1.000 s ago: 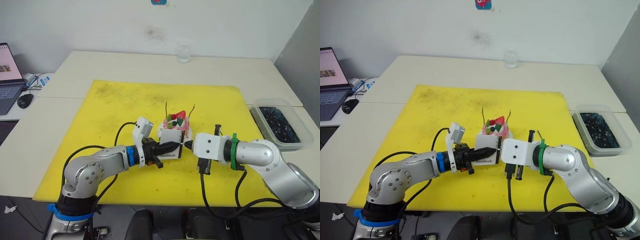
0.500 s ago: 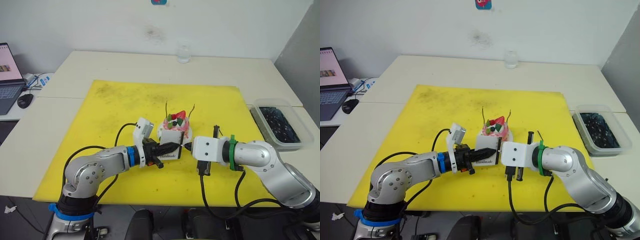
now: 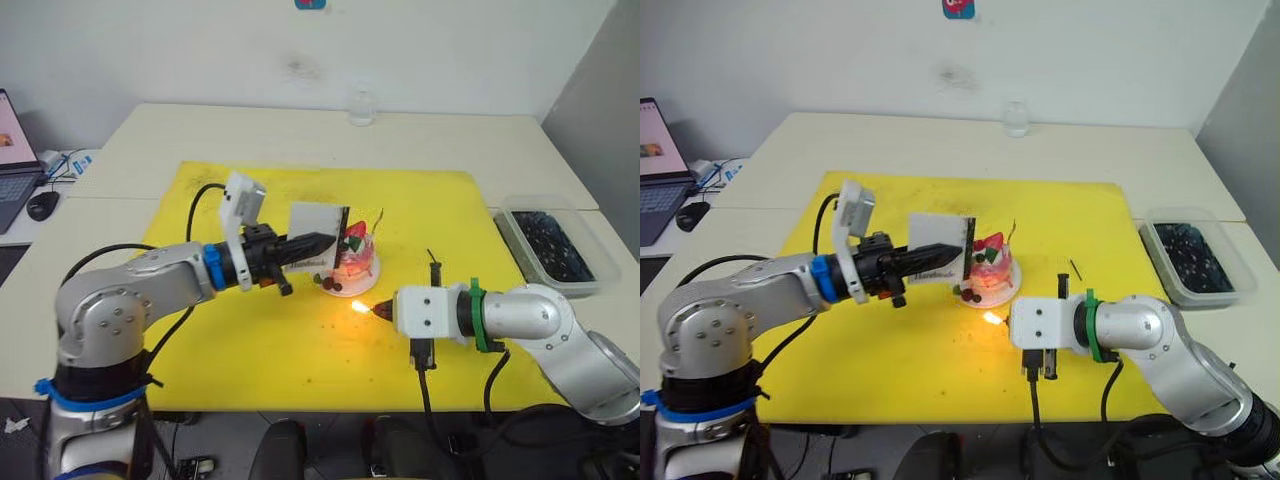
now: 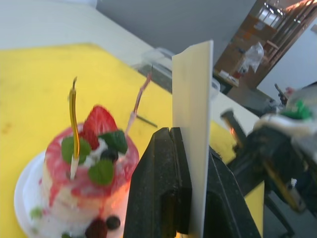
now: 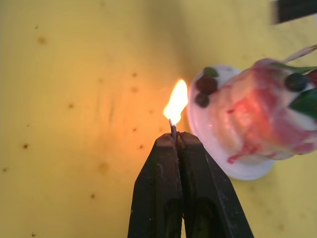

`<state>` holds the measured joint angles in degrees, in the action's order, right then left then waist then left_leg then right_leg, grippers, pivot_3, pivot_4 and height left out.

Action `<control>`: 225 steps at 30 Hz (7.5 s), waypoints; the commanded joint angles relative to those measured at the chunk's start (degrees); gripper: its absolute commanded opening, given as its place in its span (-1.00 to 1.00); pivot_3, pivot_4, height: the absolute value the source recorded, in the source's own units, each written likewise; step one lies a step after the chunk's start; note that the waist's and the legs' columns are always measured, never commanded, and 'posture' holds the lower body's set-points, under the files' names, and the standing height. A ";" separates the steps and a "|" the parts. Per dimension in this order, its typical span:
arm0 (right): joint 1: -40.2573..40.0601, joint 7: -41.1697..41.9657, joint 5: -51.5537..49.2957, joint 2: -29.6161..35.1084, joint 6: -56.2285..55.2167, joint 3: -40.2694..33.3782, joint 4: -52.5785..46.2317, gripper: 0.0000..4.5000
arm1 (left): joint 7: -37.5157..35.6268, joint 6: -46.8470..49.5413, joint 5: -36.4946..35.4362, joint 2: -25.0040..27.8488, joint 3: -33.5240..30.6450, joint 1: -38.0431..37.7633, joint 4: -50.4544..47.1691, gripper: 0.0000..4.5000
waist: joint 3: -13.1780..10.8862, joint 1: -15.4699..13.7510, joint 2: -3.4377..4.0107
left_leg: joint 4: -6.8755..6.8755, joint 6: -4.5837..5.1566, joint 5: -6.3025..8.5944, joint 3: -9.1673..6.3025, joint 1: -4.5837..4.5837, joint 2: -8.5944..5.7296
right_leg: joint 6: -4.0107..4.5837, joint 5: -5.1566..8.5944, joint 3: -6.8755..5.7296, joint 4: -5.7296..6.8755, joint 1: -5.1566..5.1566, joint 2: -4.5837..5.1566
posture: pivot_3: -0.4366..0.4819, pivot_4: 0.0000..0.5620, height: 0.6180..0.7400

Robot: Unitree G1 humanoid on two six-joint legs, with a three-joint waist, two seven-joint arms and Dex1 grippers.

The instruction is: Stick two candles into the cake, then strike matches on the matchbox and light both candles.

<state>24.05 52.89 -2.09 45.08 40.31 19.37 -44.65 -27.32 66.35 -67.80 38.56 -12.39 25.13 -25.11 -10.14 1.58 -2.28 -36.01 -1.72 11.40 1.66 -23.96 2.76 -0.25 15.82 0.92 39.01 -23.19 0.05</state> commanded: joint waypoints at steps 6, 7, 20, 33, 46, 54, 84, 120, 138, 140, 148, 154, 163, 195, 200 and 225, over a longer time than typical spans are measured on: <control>11.47 -4.99 -2.71 -6.77 5.16 -2.48 2.22 -0.98 | -6.70 -2.07 2.48 6.04 -3.44 -15.12 1.28 -1.00 | -0.01 0.05 0.00 | 0.00 -0.01 -0.01 0.01 0.04 0.00 | 0.03 0.01 -0.02 0.00 0.01 0.14 | -0.05 -0.47 1.00; 13.35 -6.24 -1.68 -8.09 4.71 -1.44 4.12 -0.98 | -6.77 -2.96 3.93 5.63 -2.65 -16.40 1.32 -1.00 | -0.01 -0.02 0.00 | -0.01 0.00 -0.01 0.02 0.04 -0.03 | 0.03 0.00 -0.01 0.00 0.02 0.17 | -0.05 -0.47 1.00; 19.76 -13.43 7.83 -14.69 -3.98 4.35 17.06 -0.98 | -7.32 -5.24 6.25 2.79 0.84 -17.84 -0.90 -1.00 | 0.01 -0.07 -0.02 | 0.05 0.01 0.00 0.05 -0.07 -0.02 | 0.10 0.03 -0.02 -0.02 -0.07 0.20 | -0.05 -0.47 1.00; 19.42 -13.79 11.54 -16.04 -9.29 4.04 21.30 -0.98 | -7.50 -5.30 6.68 1.87 2.13 -16.28 -0.58 -1.00 | 0.01 -0.06 -0.02 | 0.03 0.01 0.00 0.05 -0.06 -0.02 | 0.09 0.01 -0.01 0.00 -0.06 0.19 | -0.05 -0.47 1.00; 19.06 -12.88 13.40 -17.27 -11.65 3.85 22.77 -0.98 | -7.78 -5.53 7.00 1.56 2.66 -16.22 -0.91 -1.00 | 0.01 -0.05 -0.02 | 0.03 0.01 -0.01 0.05 -0.06 -0.02 | 0.09 0.02 -0.01 0.00 -0.06 0.18 | -0.05 -0.47 1.00; 19.11 -12.37 13.80 -17.43 -11.93 3.93 23.09 -0.98 | -8.05 -5.63 7.26 1.57 2.86 -15.78 -0.50 -1.00 | 0.01 -0.05 -0.02 | 0.03 0.01 0.00 0.05 -0.06 -0.02 | 0.09 0.02 -0.01 0.00 -0.06 0.18 | -0.05 -0.47 1.00; 18.00 -9.51 12.00 -16.07 -8.27 1.21 18.10 -0.98 | -8.53 -5.75 8.17 0.82 3.96 -15.22 -0.22 -1.00 | 0.01 -0.07 -0.02 | 0.03 0.01 0.00 0.04 -0.06 -0.02 | 0.09 0.02 -0.01 0.00 -0.06 0.18 | -0.05 -0.47 1.00; -8.93 -28.66 3.60 -5.46 -1.76 -43.14 35.33 -0.80 | -8.45 -4.65 7.50 -3.33 8.42 -13.95 -0.76 -1.00 | 0.00 0.06 0.01 | 0.05 0.02 0.00 0.10 -0.04 -0.11 | 0.07 0.03 0.07 -0.03 -0.02 0.02 | -0.05 -0.47 1.00; -18.54 -23.32 -14.17 -13.80 -3.25 -38.76 10.82 0.99 | -8.07 -4.70 7.50 -2.81 7.66 -14.34 -1.22 -1.00 | 0.00 0.05 0.05 | 0.09 0.01 0.00 -0.03 -0.04 0.02 | 0.03 0.03 -0.02 -0.03 0.00 -0.01 | -0.05 -0.47 1.00; -18.81 -24.28 -15.76 -16.41 -2.35 -36.07 10.80 0.99 | -8.29 -4.73 7.66 -2.64 7.74 -14.11 -1.07 -1.00 | -0.01 0.08 0.06 | 0.05 0.01 0.00 0.02 -0.03 -0.01 | 0.03 0.02 0.03 -0.01 0.00 0.04 | -0.05 -0.47 1.00; -16.42 -27.99 -11.13 -21.69 -7.82 -25.94 21.37 0.99 | -8.12 -4.73 7.60 -2.51 7.64 -13.58 -1.02 -1.00 | 0.00 0.06 0.05 | -0.02 0.03 -0.01 0.10 -0.01 -0.07 | -0.04 -0.06 0.10 -0.03 0.00 0.12 | -0.05 -0.47 1.00; -11.87 -30.79 -8.07 -24.57 -13.21 -23.39 32.12 0.99 | -8.12 -4.76 7.70 -2.34 7.44 -13.52 -0.85 -1.00 | -0.01 0.08 0.06 | 0.05 0.02 0.00 0.07 -0.04 -0.05 | 0.03 -0.01 0.07 -0.03 -0.04 0.03 | -0.05 -0.47 1.00; -9.12 -33.16 -6.54 -26.89 -12.48 -22.02 38.42 0.29 | -7.65 -4.75 7.57 -2.22 7.10 -14.21 -1.49 -1.00 | -0.01 0.07 0.06 | 0.03 0.02 0.00 0.08 -0.04 -0.05 | 0.02 -0.02 0.09 -0.02 -0.02 0.03 | -0.05 -0.47 1.00; -35.17 -39.26 -10.14 -29.08 6.27 -18.41 -5.52 -0.99 | -7.19 -3.34 5.73 -3.51 8.84 -12.20 -0.96 -1.00 | 0.00 0.02 0.05 | 0.04 0.01 0.00 0.06 0.00 -0.01 | 0.01 -0.01 0.05 -0.04 -0.02 0.16 | -0.05 -0.47 1.00; -38.85 -39.58 -8.07 -30.05 -1.81 -17.27 0.30 -0.99 | -7.36 -2.94 6.04 -3.89 9.21 -11.41 -0.61 -1.00 | 0.01 0.11 0.04 | 0.04 0.01 0.00 0.07 0.04 -0.02 | 0.18 0.08 0.06 -0.03 -0.02 0.16 | -0.05 -0.47 1.00; -40.33 -39.84 -4.49 -31.24 -14.19 -15.57 8.64 -0.09 | -7.45 -2.50 6.19 -4.25 9.41 -11.36 -1.10 -1.00 | 0.01 0.05 0.04 | 0.09 0.01 0.01 0.05 0.01 -0.01 | 0.10 0.04 0.03 -0.05 -0.02 0.16 | -0.05 -0.47 1.00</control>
<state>-16.54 13.54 -6.47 14.18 27.26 4.06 -35.49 -34.38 64.24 -60.88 34.58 -3.00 13.16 -24.90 -10.13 1.63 -2.23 -35.92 -1.71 11.40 1.71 -23.95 2.75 -0.15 15.86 0.94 38.96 -23.21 0.21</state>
